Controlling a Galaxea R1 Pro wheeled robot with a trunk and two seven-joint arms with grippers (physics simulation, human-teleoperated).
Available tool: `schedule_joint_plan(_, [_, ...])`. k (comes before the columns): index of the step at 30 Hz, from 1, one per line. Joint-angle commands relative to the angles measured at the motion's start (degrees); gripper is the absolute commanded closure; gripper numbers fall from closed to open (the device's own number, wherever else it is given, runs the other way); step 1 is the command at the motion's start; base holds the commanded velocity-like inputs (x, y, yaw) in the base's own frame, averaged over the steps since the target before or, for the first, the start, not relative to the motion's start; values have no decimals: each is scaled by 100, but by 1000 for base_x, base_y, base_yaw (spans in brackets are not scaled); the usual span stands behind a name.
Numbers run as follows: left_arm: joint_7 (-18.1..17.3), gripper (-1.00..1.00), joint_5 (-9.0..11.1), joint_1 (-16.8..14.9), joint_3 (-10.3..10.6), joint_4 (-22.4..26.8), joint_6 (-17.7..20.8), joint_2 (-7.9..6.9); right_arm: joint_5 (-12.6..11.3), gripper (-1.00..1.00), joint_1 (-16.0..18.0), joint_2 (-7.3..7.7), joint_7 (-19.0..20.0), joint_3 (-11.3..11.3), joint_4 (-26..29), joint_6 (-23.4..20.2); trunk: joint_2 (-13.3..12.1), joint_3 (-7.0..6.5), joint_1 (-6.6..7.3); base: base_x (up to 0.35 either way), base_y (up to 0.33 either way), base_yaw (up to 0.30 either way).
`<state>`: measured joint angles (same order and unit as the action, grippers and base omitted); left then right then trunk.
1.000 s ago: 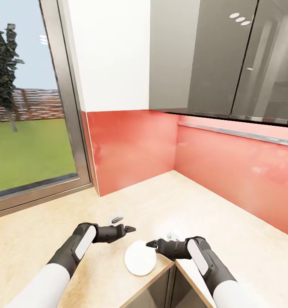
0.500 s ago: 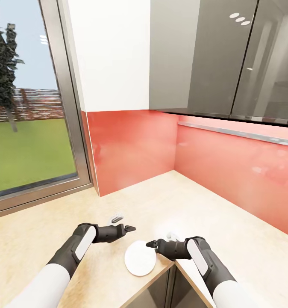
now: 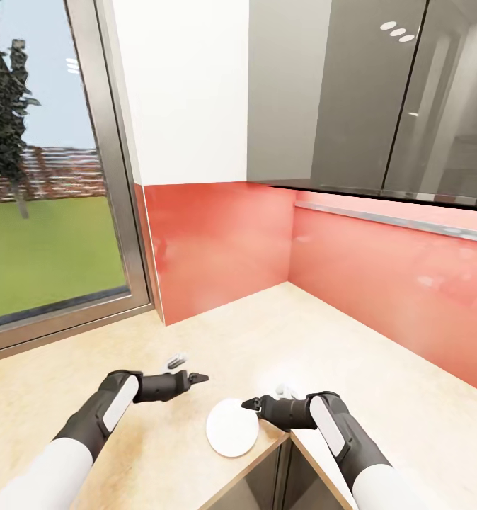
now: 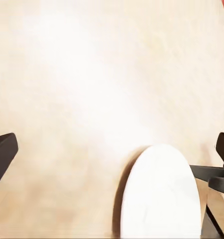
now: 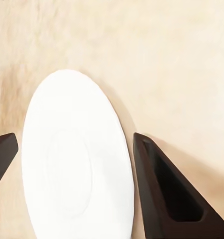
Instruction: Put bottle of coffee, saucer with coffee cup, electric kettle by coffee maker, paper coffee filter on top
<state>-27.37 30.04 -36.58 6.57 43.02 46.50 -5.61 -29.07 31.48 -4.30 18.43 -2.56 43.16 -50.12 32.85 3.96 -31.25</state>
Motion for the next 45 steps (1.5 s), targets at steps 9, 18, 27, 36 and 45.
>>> schedule_joint_plan(9, [-415, -100, -172, 177, 78, 18, 21, -122, 69, -100, 1, -1, 29, 1, -1, -17, 10, 12, -3, 0, 0, 0])
schedule_joint_plan(18, [-798, -100, -438, 272, 713, 15, 22, -116, 69, -100, 7, -1, 29, 1, -7, -18, 10, 12, -3, 0, 0, 0])
schedule_joint_plan(27, [-813, -100, -452, 274, 744, -22, 26, -124, 69, -100, 1, -1, 29, 1, -1, -16, 10, 12, -3, 0, 0, 0])
schedule_joint_plan(36, [-814, -100, -456, 283, 988, -31, 178, -124, 69, -100, 5, -9, 29, -74, -1, -17, 10, 12, -3, 0, 0, 0])
schedule_joint_plan(45, [-814, -100, -456, 283, 1021, -30, 196, -128, 69, -100, 7, -9, 29, -78, -1, -16, 10, 12, -3, 0, 0, 0])
